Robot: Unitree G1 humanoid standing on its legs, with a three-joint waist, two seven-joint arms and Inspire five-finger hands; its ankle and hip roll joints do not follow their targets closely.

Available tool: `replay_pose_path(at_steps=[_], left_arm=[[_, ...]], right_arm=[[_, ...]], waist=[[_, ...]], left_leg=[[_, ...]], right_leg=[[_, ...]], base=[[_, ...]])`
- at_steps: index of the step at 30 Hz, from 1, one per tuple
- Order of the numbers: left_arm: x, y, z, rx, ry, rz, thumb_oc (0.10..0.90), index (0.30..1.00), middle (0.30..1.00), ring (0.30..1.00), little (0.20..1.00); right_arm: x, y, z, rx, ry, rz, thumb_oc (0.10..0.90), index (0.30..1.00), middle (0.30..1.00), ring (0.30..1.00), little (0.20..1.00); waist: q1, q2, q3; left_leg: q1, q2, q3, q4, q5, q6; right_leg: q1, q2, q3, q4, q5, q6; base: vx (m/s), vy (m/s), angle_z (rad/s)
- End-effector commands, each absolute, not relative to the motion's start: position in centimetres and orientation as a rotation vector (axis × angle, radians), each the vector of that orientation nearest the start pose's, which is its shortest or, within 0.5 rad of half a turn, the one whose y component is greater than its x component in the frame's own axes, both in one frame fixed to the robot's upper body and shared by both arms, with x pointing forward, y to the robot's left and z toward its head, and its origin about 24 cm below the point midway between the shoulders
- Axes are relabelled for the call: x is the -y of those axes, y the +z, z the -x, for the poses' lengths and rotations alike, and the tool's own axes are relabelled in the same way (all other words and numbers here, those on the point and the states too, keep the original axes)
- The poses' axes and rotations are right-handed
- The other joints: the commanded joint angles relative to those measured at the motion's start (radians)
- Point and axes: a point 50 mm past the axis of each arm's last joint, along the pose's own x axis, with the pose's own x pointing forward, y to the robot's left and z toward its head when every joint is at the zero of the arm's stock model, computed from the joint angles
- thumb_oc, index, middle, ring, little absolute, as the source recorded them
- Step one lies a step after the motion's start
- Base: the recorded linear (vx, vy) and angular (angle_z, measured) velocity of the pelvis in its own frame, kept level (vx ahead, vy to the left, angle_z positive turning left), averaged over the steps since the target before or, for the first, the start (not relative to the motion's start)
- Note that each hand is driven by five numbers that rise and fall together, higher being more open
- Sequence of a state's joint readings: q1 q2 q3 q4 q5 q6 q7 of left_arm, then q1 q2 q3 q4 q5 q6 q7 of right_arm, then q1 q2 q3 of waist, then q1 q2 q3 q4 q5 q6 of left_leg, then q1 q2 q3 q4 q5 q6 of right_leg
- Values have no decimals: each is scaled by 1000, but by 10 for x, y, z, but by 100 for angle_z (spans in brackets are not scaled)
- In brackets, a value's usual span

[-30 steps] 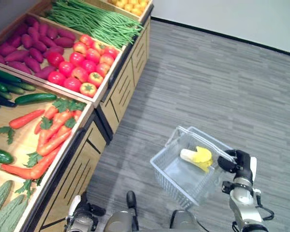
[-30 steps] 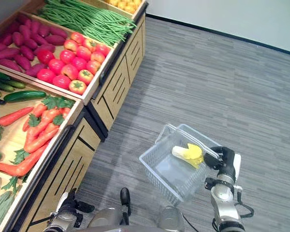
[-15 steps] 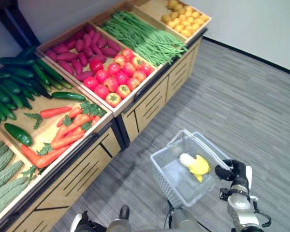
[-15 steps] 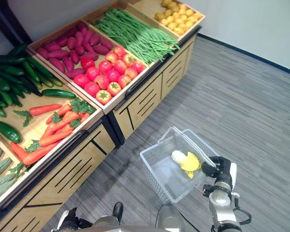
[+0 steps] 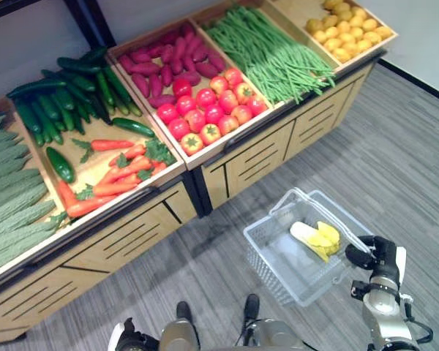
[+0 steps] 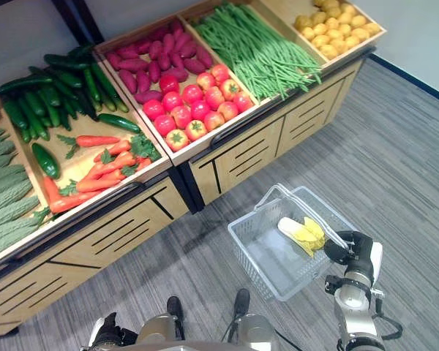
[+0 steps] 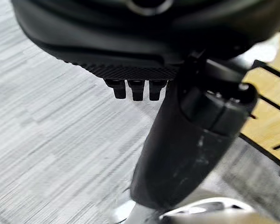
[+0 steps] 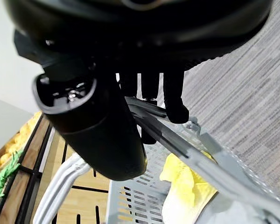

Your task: Get the vegetables into the basket

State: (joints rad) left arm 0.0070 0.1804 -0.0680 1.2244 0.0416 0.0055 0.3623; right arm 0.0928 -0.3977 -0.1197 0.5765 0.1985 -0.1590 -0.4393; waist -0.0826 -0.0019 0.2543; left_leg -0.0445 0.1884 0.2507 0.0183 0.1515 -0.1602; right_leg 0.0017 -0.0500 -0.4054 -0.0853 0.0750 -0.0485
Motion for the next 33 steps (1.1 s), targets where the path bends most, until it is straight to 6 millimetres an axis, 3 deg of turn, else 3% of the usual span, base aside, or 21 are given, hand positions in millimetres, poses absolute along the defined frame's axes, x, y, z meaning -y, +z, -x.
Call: replay_pose_path(at_steps=[1, 4, 11, 17, 19, 23, 25, 28, 33], left_arm=[[-244, -153, -101, -1127, 342, -524, 900, 1000, 1000, 1000, 1000], [-246, -154, -97, -1140, 349, -524, 900, 1000, 1000, 1000, 1000], [-248, -154, -94, -1154, 335, -508, 900, 1000, 1000, 1000, 1000], [-254, -152, -98, -1135, 390, -445, 900, 1000, 1000, 1000, 1000], [-260, -150, -96, -1142, 444, -409, 900, 1000, 1000, 1000, 1000], [-268, -147, -98, -1123, 531, -367, 900, 1000, 1000, 1000, 1000], [-274, -145, -99, -1112, 612, -301, 900, 1000, 1000, 1000, 1000], [-283, -143, -93, -1121, 686, -267, 900, 1000, 1000, 1000, 1000], [-292, -140, -90, -1089, 847, -155, 900, 1000, 1000, 1000, 1000]], right_arm=[[333, 15, -203, -61, -785, 260, 400, 300, 300, 300, 300], [329, 12, -206, -73, -766, 265, 400, 300, 300, 300, 300], [328, 0, -209, -156, -753, 275, 400, 300, 300, 300, 300], [324, -10, -215, -218, -727, 294, 400, 300, 300, 300, 300], [324, -16, -214, -245, -727, 289, 400, 300, 300, 300, 300], [327, -28, -207, -308, -754, 288, 400, 300, 300, 300, 300], [329, -34, -201, -345, -766, 285, 400, 300, 300, 300, 300], [328, -45, -193, -400, -768, 283, 400, 300, 300, 300, 300], [330, -48, -188, -419, -765, 293, 400, 300, 300, 300, 300]], waist=[[-2, -11, -43], [7, -20, -41], [28, -49, -48], [39, -51, -31], [38, -46, -30], [42, -48, -40], [40, -58, -40], [52, -72, -54], [51, -64, -73]], left_leg=[[18, -21, -59, 5, -100, 42], [26, -42, -86, 2, -122, 54], [52, -90, -61, 1, -178, 101], [78, -121, -62, 3, -203, 140], [96, -124, -86, -19, -195, 138], [112, -112, -107, -48, -186, 118], [113, -102, -146, -37, -189, 103], [121, -83, -147, -52, -181, 83], [127, -45, -152, -93, -144, 53]], right_leg=[[-24, -118, 155, 92, -63, 193], [-28, -125, 177, 107, -59, 199], [-30, -178, 229, 143, -25, 242], [-106, -206, 280, 351, 39, 276], [-125, -191, 314, 362, 50, 277], [-106, -204, 308, 248, 50, 277], [-102, -204, 362, 182, 35, 276], [-69, -194, 328, 127, 10, 270], [-28, -156, 301, 60, 0, 254]], base=[[77, 63, 35], [69, 109, 6], [65, 210, -12], [29, 189, 1], [74, 47, 14], [96, -81, 38], [109, -142, 54], [74, -194, 53], [46, -173, -3]])
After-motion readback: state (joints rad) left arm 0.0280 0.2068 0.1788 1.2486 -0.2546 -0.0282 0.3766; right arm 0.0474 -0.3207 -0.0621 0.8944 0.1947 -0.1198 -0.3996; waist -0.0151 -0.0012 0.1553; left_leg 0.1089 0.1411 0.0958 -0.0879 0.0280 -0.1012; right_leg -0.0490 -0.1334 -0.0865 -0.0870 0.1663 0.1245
